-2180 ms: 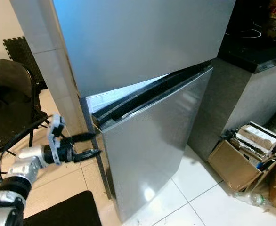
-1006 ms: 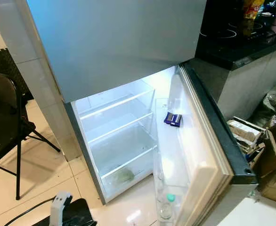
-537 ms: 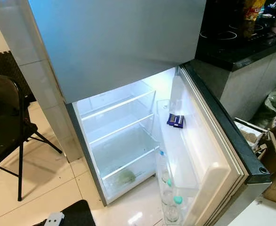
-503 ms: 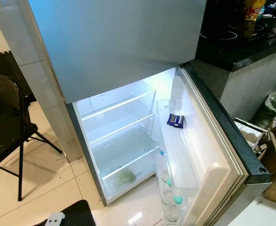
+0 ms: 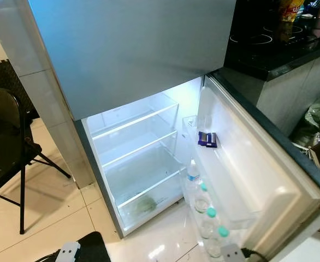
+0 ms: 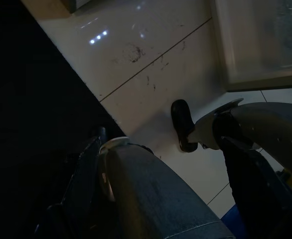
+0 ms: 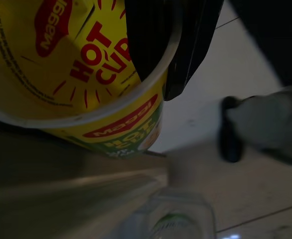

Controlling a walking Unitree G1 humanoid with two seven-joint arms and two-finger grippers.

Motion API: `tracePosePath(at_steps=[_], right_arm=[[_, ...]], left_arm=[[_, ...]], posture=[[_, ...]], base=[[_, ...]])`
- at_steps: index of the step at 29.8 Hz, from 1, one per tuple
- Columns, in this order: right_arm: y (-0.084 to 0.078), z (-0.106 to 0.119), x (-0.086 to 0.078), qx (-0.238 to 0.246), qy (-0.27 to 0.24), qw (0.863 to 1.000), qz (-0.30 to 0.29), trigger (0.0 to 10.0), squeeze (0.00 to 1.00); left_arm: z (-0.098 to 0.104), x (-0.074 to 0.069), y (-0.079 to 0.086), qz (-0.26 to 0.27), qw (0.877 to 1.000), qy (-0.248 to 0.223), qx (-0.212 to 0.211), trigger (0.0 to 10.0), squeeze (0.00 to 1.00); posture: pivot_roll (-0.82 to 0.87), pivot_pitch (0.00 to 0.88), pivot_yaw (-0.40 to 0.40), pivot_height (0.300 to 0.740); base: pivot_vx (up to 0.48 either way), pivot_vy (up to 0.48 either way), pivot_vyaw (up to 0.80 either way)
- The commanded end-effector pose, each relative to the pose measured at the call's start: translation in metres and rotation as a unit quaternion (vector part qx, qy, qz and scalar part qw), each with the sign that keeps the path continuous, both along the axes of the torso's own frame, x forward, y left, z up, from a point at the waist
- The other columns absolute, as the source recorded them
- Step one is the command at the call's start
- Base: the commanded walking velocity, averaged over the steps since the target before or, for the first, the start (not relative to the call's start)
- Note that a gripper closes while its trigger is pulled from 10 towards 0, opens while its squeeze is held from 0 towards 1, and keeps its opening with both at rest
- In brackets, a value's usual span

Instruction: Restocking fridge

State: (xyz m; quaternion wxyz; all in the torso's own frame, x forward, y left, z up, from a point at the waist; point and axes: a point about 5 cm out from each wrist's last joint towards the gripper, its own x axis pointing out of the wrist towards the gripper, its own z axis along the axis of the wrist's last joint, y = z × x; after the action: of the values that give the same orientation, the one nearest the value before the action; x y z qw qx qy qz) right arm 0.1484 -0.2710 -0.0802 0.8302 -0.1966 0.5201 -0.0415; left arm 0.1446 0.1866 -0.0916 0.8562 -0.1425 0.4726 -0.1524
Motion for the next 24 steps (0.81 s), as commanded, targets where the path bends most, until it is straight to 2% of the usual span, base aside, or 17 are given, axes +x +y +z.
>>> tracePosePath(at_steps=[1, 7, 10, 12, 13, 14, 16, 17, 18, 24], right_arm=[[-0.006, 0.008, 0.014, -0.024, -0.033, 0.999, -0.005, 10.0, 0.0], [-0.022, 0.015, 0.014, -0.072, -0.04, 0.996, -0.02, 10.0, 0.0], [-0.022, 0.014, 0.013, -0.07, -0.037, 0.997, -0.025, 10.0, 0.0], [-0.019, 0.012, 0.011, -0.059, -0.03, 0.998, -0.023, 10.0, 0.0], [-0.009, 0.005, 0.004, -0.03, -0.005, 0.999, -0.011, 10.0, 0.0], [-0.009, 0.005, 0.004, -0.03, -0.005, 0.999, -0.011, 10.0, 0.0], [0.003, -0.005, -0.008, -0.004, 0.033, 0.999, 0.004, 10.0, 0.0], [0.003, -0.005, -0.008, -0.004, 0.033, 0.999, 0.004, 10.0, 0.0], [0.011, -0.011, -0.018, 0.01, 0.055, 0.998, 0.009, 10.0, 0.0], [0.023, -0.017, -0.026, 0.033, 0.072, 0.997, 0.024, 10.0, 0.0]], left_arm=[[-0.001, -0.001, -0.002, -0.005, 1.0, 0.002, 0.003, 10.0, 0.0], [-0.001, -0.001, -0.002, -0.005, 1.0, 0.003, 0.003, 10.0, 0.0], [-0.001, -0.002, -0.003, -0.006, 1.0, 0.004, 0.002, 10.0, 0.0], [-0.001, -0.002, -0.003, -0.007, 1.0, 0.004, 0.002, 10.0, 0.0], [-0.001, -0.002, -0.004, -0.008, 1.0, 0.005, 0.002, 10.0, 0.0], [-0.001, -0.002, -0.004, -0.008, 1.0, 0.005, 0.002, 10.0, 0.0], [-0.002, -0.002, -0.006, -0.008, 1.0, 0.004, 0.001, 10.0, 0.0], [-0.002, -0.002, -0.006, -0.008, 1.0, 0.004, 0.001, 10.0, 0.0], [-0.002, -0.001, -0.007, -0.008, 1.0, 0.003, 0.001, 10.0, 0.0], [-0.002, -0.001, -0.009, -0.009, 1.0, 0.003, -0.001, 10.0, 0.0]], posture=[[-0.14, 0.0, 0.02, 0.74], [-0.14, 0.0, 0.019, 0.74], [-0.14, 0.0, 0.018, 0.74], [-0.14, 0.0, 0.018, 0.74], [-0.14, 0.0, 0.019, 0.74], [-0.14, 0.0, 0.019, 0.74], [-0.13, 0.0, 0.015, 0.74], [-0.13, 0.0, 0.015, 0.74], [-0.13, 0.0, 0.014, 0.74], [-0.13, 0.0, 0.013, 0.74]], base=[[0.0, 0.0, 0.0], [0.0, 0.0, 0.0], [0.0, 0.0, 0.0], [0.0, 0.0, 0.0], [0.0, 0.0, 0.0], [0.0, 0.0, 0.0], [0.0, 0.0, 0.0], [0.0, 0.0, 0.0], [0.0, 0.0, 0.0], [0.0, 0.0, 0.0]])
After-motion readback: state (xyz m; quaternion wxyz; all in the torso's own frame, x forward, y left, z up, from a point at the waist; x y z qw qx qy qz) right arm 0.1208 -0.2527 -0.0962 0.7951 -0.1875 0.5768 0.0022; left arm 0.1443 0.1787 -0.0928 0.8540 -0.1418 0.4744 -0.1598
